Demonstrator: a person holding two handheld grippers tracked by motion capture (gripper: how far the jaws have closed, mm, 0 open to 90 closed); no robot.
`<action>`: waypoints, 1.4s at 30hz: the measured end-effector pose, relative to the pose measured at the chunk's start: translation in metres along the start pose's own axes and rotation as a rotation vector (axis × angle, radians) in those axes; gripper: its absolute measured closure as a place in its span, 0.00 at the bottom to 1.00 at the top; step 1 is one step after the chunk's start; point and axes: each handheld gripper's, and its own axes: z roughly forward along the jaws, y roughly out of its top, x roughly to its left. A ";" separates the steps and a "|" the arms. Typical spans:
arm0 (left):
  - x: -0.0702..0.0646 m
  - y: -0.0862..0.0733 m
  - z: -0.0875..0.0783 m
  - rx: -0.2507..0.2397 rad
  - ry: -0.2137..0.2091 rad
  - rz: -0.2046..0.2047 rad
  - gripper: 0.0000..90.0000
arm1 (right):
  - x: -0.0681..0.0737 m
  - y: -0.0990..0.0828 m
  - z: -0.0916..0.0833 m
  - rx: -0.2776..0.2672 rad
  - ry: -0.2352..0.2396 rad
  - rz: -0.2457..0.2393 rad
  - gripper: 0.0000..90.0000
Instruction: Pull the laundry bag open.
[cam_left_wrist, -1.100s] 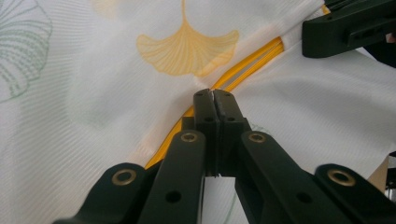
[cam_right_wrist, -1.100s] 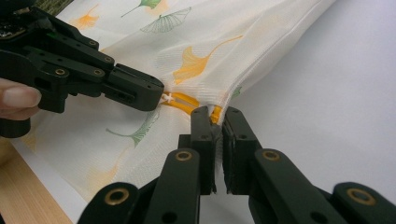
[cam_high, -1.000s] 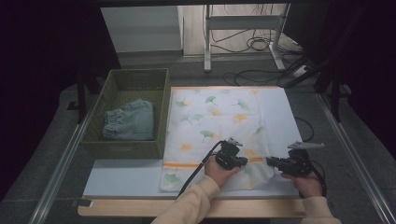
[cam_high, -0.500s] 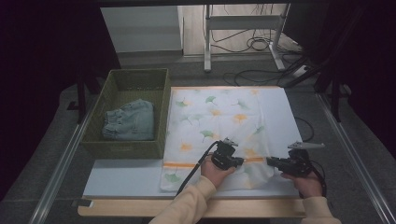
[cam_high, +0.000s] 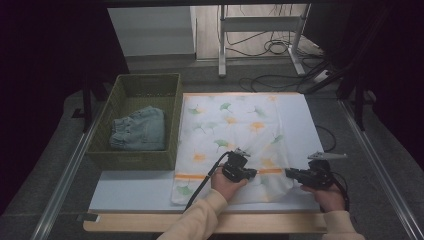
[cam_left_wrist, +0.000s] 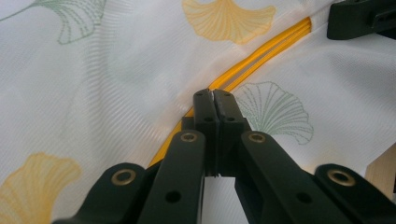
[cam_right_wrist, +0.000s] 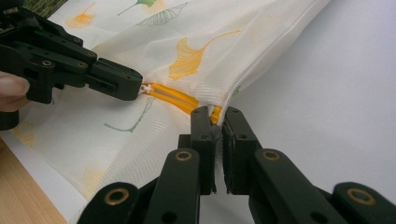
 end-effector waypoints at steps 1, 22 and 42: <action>0.000 0.000 0.000 -0.001 0.002 -0.001 1.00 | 0.000 0.000 0.000 0.001 0.001 -0.002 0.93; 0.007 -0.007 -0.009 -0.004 0.012 -0.011 1.00 | 0.000 0.000 0.000 0.000 -0.004 -0.002 0.93; 0.014 -0.014 -0.022 -0.001 0.032 -0.002 1.00 | 0.000 0.000 0.000 -0.001 -0.008 -0.005 0.93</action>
